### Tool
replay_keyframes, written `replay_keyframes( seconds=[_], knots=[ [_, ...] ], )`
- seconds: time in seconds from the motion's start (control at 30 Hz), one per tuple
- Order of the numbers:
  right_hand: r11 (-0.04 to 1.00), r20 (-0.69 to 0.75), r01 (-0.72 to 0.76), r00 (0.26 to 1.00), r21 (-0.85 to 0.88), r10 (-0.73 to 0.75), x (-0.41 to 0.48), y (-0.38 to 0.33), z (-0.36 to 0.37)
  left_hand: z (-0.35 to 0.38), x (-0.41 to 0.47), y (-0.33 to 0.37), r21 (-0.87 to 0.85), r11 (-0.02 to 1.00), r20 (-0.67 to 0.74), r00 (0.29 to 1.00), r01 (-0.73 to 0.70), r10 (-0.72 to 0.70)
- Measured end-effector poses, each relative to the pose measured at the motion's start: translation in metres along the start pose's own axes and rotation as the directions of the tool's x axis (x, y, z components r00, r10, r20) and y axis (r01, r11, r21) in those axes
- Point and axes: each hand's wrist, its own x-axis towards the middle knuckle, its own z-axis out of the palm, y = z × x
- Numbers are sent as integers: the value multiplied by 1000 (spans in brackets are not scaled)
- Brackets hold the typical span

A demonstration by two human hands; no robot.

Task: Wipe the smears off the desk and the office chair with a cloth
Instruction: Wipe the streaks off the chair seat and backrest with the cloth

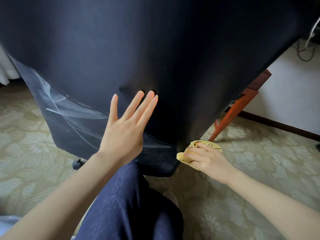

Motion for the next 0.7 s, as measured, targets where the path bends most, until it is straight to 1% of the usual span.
replay_keyframes(
  seconds=[0.07, 0.13, 0.2, 0.23, 0.27, 0.3, 0.33, 0.37, 0.4, 0.43, 0.47, 0.53, 0.57, 0.6, 0.63, 0.67, 0.7],
  knots=[
    [999, -22, 7, 1000, 36, -6, 2, -1, -13, -3, -2, 7, -25, 999, 35, 999, 21, -20],
    [996, -78, 19, 997, 83, -13, 3, -2, -29, -6, -8, 19, -103, 993, 112, 993, 55, -43],
    [989, -133, 4, 991, 146, 16, 6, -7, -46, -6, -17, 34, -256, 957, 266, 962, 135, -64],
    [985, -160, -17, 986, 171, 45, 8, -11, -54, -5, -22, 42, -360, 910, 368, 928, 207, -65],
    [979, -187, -45, 979, 201, 83, 10, -14, -61, -2, -26, 49, -480, 821, 475, 878, 310, -54],
    [969, -221, -72, 967, 237, 126, 13, -20, -69, -3, -29, 56, -593, 673, 582, 813, 443, -22],
    [956, -255, -97, 952, 277, 171, 16, -24, -76, -4, -30, 61, -680, 467, 654, 756, 566, 36],
    [940, -290, -117, 933, 319, 215, 19, -31, -82, -6, -31, 65, -732, 252, 669, 738, 633, 87],
    [924, -325, -129, 911, 360, 254, 22, -37, -87, -8, -33, 68, -761, 107, 648, 757, 640, 82],
    [901, -351, -146, 886, 410, 303, 24, -43, -90, -11, -33, 70, -780, 30, 626, 780, 625, 21],
    [862, -357, -172, 858, 476, 368, 27, -50, -93, -15, -32, 68, -792, -18, 610, 790, 610, -59],
    [721, -291, -243, 796, 648, 531, 34, -63, -98, -23, -29, 62, -817, -75, 575, 800, 572, -170],
    [636, -237, -268, 769, 724, 594, 37, -70, -100, -27, -27, 58, -827, -79, 561, 806, 557, -187],
    [566, -189, -277, 754, 776, 629, 41, -76, -103, -32, -25, 53, -838, -63, 543, 817, 542, -192],
    [515, -152, -271, 756, 813, 637, 43, -81, -105, -37, -23, 49, -849, -31, 522, 831, 527, -191],
    [467, -117, -248, 773, 849, 624, 45, -85, -107, -43, -21, 44, -862, 6, 497, 847, 507, -191],
    [387, -71, -212, 795, 897, 602, 46, -88, -109, -48, -19, 39, -871, 44, 474, 860, 490, -187]
  ],
)
